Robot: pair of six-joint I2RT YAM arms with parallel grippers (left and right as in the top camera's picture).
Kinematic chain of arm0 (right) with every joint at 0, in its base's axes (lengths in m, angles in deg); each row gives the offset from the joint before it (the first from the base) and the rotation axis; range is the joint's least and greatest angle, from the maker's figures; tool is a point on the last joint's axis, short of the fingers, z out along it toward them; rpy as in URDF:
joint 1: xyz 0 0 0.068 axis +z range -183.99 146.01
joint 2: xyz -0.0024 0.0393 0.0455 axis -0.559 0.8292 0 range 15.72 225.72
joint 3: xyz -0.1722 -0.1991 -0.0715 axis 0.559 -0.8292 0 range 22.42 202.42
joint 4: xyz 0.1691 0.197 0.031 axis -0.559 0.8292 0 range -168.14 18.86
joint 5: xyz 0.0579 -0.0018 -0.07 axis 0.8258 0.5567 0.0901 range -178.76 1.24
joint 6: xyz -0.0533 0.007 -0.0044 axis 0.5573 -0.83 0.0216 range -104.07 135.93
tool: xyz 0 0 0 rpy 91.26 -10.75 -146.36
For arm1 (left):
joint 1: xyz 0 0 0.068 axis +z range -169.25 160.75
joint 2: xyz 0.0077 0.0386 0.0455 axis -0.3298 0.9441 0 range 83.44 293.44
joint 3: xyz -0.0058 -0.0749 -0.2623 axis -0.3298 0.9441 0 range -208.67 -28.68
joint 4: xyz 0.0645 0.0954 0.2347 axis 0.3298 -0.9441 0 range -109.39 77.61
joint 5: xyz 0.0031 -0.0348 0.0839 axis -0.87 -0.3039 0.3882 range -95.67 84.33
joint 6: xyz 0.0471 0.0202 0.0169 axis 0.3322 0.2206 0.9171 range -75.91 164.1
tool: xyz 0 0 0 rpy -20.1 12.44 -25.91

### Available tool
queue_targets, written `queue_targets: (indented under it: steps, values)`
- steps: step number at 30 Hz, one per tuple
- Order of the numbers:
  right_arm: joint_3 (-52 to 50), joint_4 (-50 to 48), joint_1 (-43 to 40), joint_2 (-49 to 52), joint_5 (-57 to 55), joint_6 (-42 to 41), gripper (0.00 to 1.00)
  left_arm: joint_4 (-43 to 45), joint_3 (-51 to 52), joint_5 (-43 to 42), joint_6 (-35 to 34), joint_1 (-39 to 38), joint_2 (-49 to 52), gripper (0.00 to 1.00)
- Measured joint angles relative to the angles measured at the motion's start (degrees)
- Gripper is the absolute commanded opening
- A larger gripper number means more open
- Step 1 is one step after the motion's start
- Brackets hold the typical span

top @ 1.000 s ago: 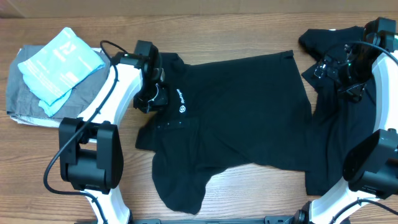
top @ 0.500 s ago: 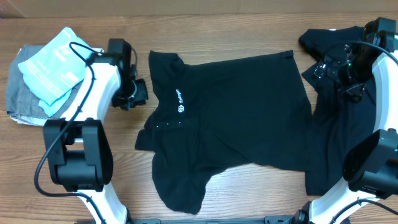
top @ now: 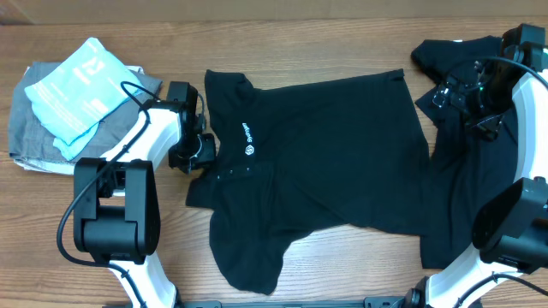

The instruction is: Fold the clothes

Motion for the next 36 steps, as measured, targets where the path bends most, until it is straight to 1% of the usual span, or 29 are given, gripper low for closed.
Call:
queue_targets:
  steps: [2,9,16,26,29,33,36]
  values:
    - [0.0,-0.1,0.0,0.0,0.0,0.0,1.00,-1.4,0.0,-2.6,0.6,0.0,0.0,0.16]
    - [0.0,-0.1,0.0,0.0,0.0,0.0,1.00,-9.0,-1.4,-7.8,0.8,0.0,0.0,0.09]
    - [0.0,0.0,0.0,0.0,0.0,0.0,1.00,-10.6,-3.4,-9.7,0.5,-2.2,-1.0,0.06]
    - [0.0,0.0,0.0,0.0,0.0,0.0,1.00,-10.7,-3.7,-10.4,0.2,-7.9,-1.8,0.07]
    - [0.0,0.0,0.0,0.0,0.0,0.0,1.00,-10.4,-3.7,-10.3,-1.2,-9.6,-1.8,0.08]
    - [0.0,0.0,0.0,0.0,0.0,0.0,1.00,-9.1,-3.7,-9.9,-2.8,-12.9,-1.8,0.13]
    - [0.0,0.0,0.0,0.0,0.0,0.0,1.00,-8.7,-3.7,-7.7,-4.7,-15.9,-1.8,0.20]
